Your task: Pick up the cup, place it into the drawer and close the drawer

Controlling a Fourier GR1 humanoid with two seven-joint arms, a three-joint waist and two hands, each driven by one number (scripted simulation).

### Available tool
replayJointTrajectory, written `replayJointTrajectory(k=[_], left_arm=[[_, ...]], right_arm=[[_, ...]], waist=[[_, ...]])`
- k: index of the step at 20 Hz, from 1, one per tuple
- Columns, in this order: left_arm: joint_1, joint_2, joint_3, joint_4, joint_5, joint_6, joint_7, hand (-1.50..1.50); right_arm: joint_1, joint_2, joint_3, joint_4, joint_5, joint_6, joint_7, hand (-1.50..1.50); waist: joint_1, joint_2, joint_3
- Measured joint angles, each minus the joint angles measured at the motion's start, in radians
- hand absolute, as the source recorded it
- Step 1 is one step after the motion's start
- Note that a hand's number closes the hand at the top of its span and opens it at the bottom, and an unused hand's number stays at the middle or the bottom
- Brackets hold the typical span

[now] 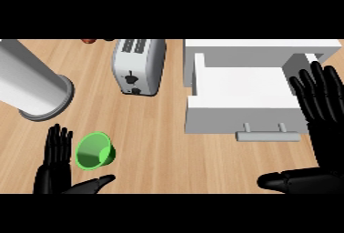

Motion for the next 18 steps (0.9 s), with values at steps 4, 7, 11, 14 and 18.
replayJointTrajectory(k=[4,7,11,14,18], left_arm=[[-0.046,0.009,0.035,0.104,0.014,-0.024,-0.040,-1.50],[-0.087,0.014,0.060,0.173,0.022,-0.034,-0.066,-1.50],[-0.091,0.019,0.088,0.238,0.033,-0.061,-0.133,-1.50],[-0.118,0.012,0.103,0.302,0.032,-0.057,-0.176,-1.50],[-0.137,0.025,0.133,0.388,0.048,-0.081,-0.221,-1.50]], right_arm=[[-0.003,0.008,0.009,0.013,0.014,0.000,-0.012,-1.50],[-0.011,0.004,0.000,-0.008,0.004,-0.003,0.015,-1.50],[0.000,0.008,0.003,-0.001,0.007,0.006,-0.002,-1.50],[-0.016,0.009,0.001,0.009,0.002,0.004,0.009,-1.50],[-0.013,0.018,0.018,-0.003,0.019,-0.002,0.012,-1.50]], waist=[[-0.001,0.000,0.000],[-0.001,0.000,0.000],[0.000,-0.001,0.003],[0.000,-0.001,0.003],[-0.001,0.000,0.001]])
